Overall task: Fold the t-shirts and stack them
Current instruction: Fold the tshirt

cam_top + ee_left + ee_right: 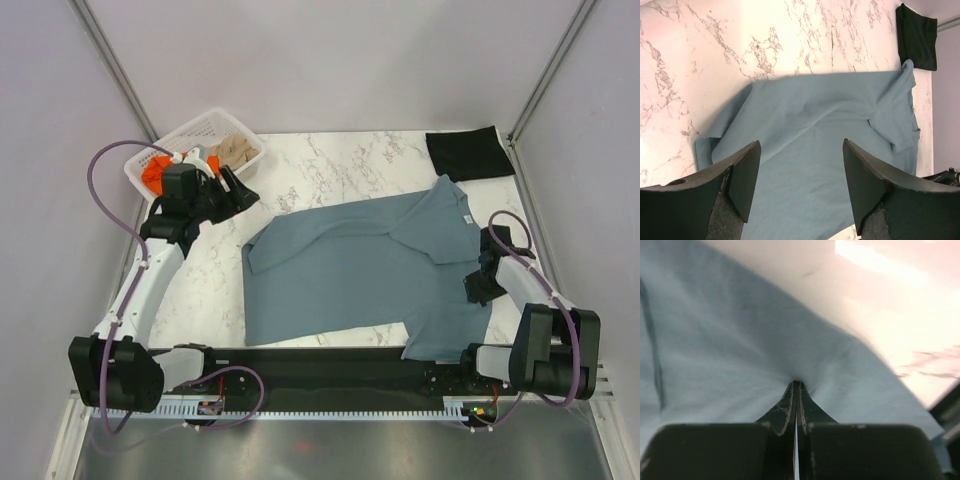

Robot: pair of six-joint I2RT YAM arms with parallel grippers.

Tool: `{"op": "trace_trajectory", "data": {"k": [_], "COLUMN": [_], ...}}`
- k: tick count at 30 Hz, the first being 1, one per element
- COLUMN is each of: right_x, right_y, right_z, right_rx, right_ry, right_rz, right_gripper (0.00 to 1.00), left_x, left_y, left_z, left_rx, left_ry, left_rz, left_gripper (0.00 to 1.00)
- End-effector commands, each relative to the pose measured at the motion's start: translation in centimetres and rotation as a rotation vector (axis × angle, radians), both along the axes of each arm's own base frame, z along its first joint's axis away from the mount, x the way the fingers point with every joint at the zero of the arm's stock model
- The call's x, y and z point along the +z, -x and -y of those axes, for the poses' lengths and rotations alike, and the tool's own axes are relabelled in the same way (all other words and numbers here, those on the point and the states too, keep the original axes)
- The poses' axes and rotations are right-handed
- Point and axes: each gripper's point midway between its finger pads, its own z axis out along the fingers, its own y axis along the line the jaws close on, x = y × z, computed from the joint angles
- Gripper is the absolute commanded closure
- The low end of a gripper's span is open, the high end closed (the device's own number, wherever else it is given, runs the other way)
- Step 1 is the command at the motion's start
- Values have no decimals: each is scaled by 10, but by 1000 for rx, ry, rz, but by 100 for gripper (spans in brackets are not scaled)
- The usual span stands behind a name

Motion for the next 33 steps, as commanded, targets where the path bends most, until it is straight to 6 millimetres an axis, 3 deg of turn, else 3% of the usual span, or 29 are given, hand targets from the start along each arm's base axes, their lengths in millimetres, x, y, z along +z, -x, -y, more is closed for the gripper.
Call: {"op": "trace_trajectory", "data": {"k": [1,4,7,8,12,16,18,20,21,26,27,30,33], "right_x": [6,19,48,67,111,146,145,135,130,101,98,87,79], "right_y": [51,42,11,-5,-49,-94,-105,-118,-121,-149,-151,-152,-154], "right_z": [24,29,33,35,27,-20,-53,-65,-80,-65,-53,-41,-41], "right_rx": [-125,-130,-66,-8,133,406,534,613,670,637,587,494,494], "right_ry": [102,109,118,130,110,-8,-36,-3,-5,55,88,64,60], "right_rz": [-157,-105,4,61,247,532,576,519,499,384,353,313,300], "right_gripper": [100,100,100,100,100,93,90,89,86,74,73,69,67], "left_x": [5,-17,-48,-55,-89,-113,-122,-127,-129,-155,-157,-162,-164], "left_y": [-5,-6,-2,0,3,-2,-6,-7,-7,1,1,-2,-7], "left_z": [7,7,3,3,-11,-21,-20,-17,-15,-15,-15,-15,-13], "left_rx": [-36,-35,-2,2,90,172,159,159,153,161,161,161,170], "left_ry": [19,17,21,24,-9,43,114,148,155,154,152,144,136], "left_rz": [-9,-79,-167,-188,-270,-351,-390,-405,-409,-450,-454,-458,-460], "left_gripper": [27,30,33,34,36,35,39,44,46,46,45,42,42]}}
